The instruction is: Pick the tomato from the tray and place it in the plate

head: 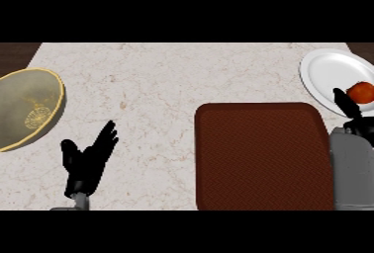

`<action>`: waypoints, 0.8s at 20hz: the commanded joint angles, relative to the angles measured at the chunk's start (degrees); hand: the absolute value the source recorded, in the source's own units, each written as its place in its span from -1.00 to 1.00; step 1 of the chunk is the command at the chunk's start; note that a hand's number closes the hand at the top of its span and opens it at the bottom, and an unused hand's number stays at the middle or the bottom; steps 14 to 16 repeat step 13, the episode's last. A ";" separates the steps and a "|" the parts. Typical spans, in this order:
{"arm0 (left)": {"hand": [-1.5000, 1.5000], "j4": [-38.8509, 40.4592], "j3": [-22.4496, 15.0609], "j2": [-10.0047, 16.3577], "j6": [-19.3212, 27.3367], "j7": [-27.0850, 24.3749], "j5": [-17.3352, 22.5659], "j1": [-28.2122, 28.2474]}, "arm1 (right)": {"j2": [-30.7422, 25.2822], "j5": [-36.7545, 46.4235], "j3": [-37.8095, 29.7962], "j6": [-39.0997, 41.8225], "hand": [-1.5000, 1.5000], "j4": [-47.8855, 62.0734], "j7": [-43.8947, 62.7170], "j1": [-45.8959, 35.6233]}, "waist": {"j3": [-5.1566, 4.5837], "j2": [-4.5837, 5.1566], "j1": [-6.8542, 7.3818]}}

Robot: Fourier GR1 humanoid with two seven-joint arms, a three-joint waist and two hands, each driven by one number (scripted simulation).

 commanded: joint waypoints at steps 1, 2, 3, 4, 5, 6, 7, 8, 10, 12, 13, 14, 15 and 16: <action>0.00 1.51 -0.35 -0.65 -0.27 0.10 -0.17 0.14 | 5.54 -5.86 5.28 0.34 -1.00 -5.59 -5.07 8.65 | -0.19 0.31 0.07; 0.00 1.42 0.73 0.38 -0.94 -1.38 -0.19 1.37 | 3.65 1.04 4.76 3.08 -1.00 -6.15 3.06 6.62 | -0.28 0.21 0.05; 0.00 -1.36 0.59 0.75 -1.39 2.84 0.66 0.69 | 1.46 -3.78 5.85 3.03 -1.00 -5.25 -0.04 7.77 | -0.23 0.30 0.28; 0.00 -7.38 0.08 1.46 -0.85 5.24 0.94 3.50 | 6.53 -0.65 8.21 -0.55 -1.00 -6.37 0.58 9.75 | -0.24 0.14 0.41; 0.00 -0.45 0.68 -0.34 -0.96 1.44 0.62 0.77 | 4.11 0.98 7.17 1.57 -1.00 -4.34 3.95 7.19 | -0.26 0.31 0.27; 0.00 5.59 2.79 1.07 -3.73 -2.07 1.87 -1.59 | 6.60 0.67 8.04 -0.49 -1.00 -5.65 3.51 8.88 | -0.27 0.34 0.10; 0.00 0.71 0.18 -0.73 -0.83 0.88 -0.52 0.27 | 6.64 5.86 8.35 0.85 -1.00 -7.85 8.44 9.31 | -0.27 0.26 0.15; 0.00 4.01 1.82 0.03 -1.70 -0.87 0.04 -1.37 | 6.67 4.54 12.52 -1.56 -1.00 -8.07 9.66 11.52 | -0.28 0.27 0.12; 0.00 2.37 1.44 0.09 -2.08 -0.48 -0.08 -0.41 | 6.71 1.86 16.98 -5.77 -1.00 -6.78 9.51 13.27 | -0.25 0.30 0.28; 0.00 -0.72 -0.32 -1.46 -0.32 2.46 -0.86 0.56 | 6.74 -1.09 15.95 -7.83 -1.00 -1.95 5.84 11.26 | -0.20 0.39 0.55; 0.00 -0.17 0.97 0.30 -2.38 0.95 -0.29 0.56 | 6.75 4.25 14.38 -7.68 -1.00 -0.10 9.46 7.19 | -0.24 0.38 0.54; 0.00 -0.17 0.97 0.30 -2.38 0.95 -0.29 0.56 | 6.75 4.25 14.38 -7.68 -1.00 -0.10 9.46 7.19 | -0.24 0.38 0.54; 0.00 -0.17 0.97 0.30 -2.38 0.95 -0.29 0.56 | 6.75 4.25 14.38 -7.68 -1.00 -0.10 9.46 7.19 | -0.24 0.38 0.54; 0.00 -0.17 0.97 0.30 -2.38 0.95 -0.29 0.56 | 6.75 4.25 14.38 -7.68 -1.00 -0.10 9.46 7.19 | -0.24 0.38 0.54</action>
